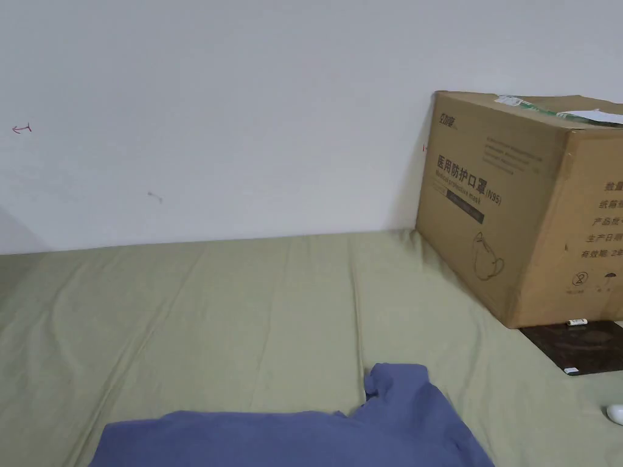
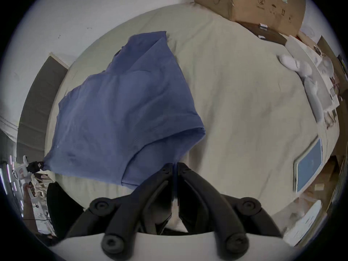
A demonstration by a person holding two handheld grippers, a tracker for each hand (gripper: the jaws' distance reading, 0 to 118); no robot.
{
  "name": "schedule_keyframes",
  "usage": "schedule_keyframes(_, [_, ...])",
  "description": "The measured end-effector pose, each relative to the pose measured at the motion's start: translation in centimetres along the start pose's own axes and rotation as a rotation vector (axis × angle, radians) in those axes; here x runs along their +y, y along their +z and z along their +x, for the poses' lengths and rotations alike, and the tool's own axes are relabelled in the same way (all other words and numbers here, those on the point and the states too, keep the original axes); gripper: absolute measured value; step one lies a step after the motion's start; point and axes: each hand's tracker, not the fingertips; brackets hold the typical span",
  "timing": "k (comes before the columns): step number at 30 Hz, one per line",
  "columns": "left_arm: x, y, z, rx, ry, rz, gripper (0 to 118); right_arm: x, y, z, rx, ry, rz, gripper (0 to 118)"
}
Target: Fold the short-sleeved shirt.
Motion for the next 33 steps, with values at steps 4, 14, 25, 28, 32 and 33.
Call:
schedule_keyframes(4, [0.4, 0.1, 0.3, -0.019, 0.001, 0.003, 3, -0.7, 0.1, -0.2, 0.029, -0.089, -0.013, 2])
schedule_keyframes(14, [0.4, 0.4, 1.2, -0.248, 0.069, 0.104, 69, -1.9, 4.2, -2.4, 0.082, -0.1, 0.181, 116])
schedule_keyframes(25, [6.3, 2.2, 12.8, -0.275, -0.248, 0.367, 109, 0.2, 10.8, -11.3, 0.202, 0.025, 0.53, 111])
schedule_keyframes(28, [8.7, 0.5, 15.6, -0.284, -0.323, 0.364, 27, 1.8, 10.4, -12.7, 0.243, -0.021, 0.558, 17])
schedule_keyframes(32, [14.8, -4.5, 16.5, -0.214, -0.336, 0.272, 0, 3.6, 9.4, -14.3, 0.265, 0.024, 0.55, 0])
schedule_keyframes(33, [16.9, -5.8, 16.1, -0.184, -0.336, 0.26, 0, 3.8, 9.2, -14.8, 0.241, 0.064, 0.548, 0])
